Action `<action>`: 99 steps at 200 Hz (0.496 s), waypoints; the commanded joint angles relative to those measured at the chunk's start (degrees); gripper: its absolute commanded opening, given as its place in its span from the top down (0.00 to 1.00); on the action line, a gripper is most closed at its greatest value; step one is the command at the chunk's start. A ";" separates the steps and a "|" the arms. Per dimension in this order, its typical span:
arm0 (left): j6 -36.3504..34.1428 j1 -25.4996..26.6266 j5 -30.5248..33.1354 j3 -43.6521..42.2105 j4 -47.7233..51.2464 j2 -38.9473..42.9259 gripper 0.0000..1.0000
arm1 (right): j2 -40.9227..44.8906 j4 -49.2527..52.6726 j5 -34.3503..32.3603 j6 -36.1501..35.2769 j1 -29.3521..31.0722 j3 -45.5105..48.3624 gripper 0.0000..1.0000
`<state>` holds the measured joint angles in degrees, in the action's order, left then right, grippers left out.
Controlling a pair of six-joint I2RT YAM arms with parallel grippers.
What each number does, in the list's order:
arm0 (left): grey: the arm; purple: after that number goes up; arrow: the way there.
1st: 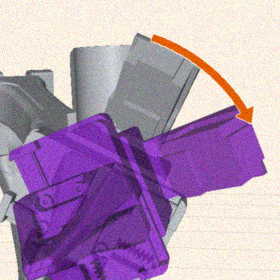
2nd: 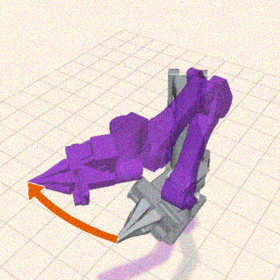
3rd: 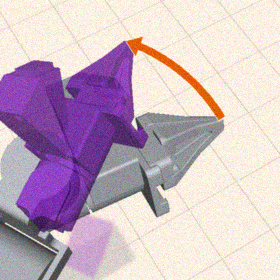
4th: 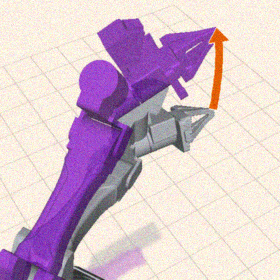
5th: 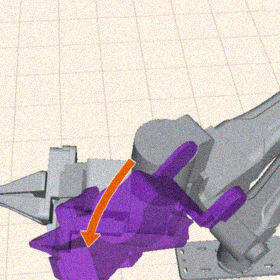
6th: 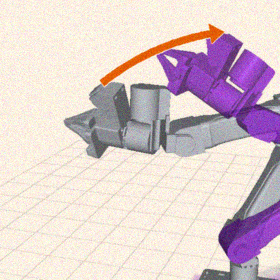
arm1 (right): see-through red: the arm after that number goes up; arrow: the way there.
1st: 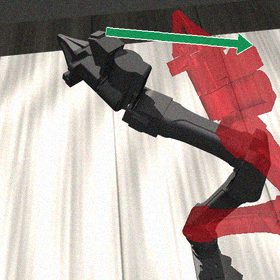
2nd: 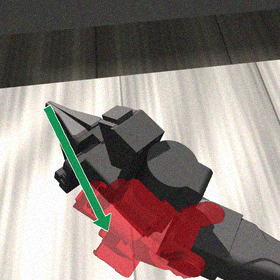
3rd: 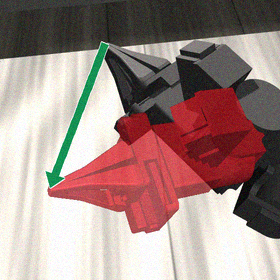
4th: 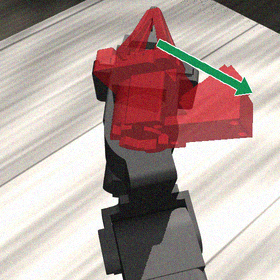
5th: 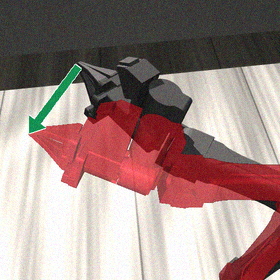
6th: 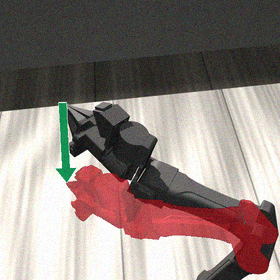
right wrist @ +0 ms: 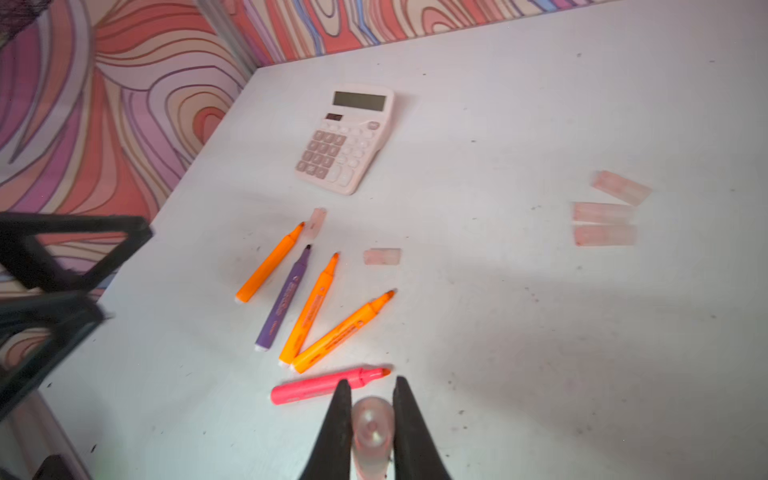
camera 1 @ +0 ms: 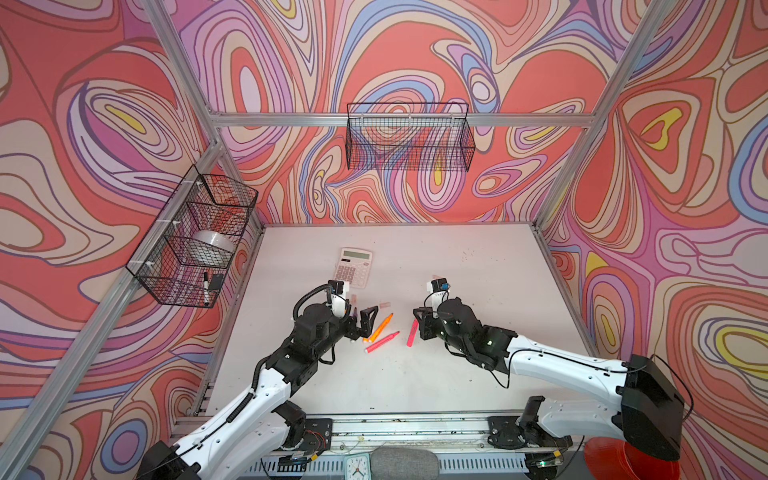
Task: Insert the pens into the pen caps
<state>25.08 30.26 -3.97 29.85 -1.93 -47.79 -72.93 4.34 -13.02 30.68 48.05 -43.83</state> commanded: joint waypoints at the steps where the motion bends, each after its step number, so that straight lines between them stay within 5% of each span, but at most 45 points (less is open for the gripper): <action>1: 15.42 -0.38 3.79 8.89 15.31 -0.05 0.00 | -3.53 16.23 -0.71 -3.25 -7.16 -4.94 1.00; 24: 20.45 1.02 -1.63 14.29 21.32 -2.81 0.00 | -6.31 23.92 2.08 -6.11 -16.15 -8.34 1.00; 41: 21.26 5.83 2.79 19.05 27.47 -5.12 0.00 | -9.52 27.65 3.74 -7.89 -21.96 -11.27 1.00; 58: 22.66 11.39 8.76 23.44 32.73 -6.79 0.00 | -14.64 29.79 3.11 -8.92 -25.09 -14.45 1.00; 99: 22.59 12.98 4.06 25.35 33.14 -4.66 0.00 | -27.27 29.70 6.88 -11.06 -30.45 -19.61 1.00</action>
<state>45.52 43.07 0.19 53.43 26.41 -54.72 -94.35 30.61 -8.82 22.15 20.03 -61.28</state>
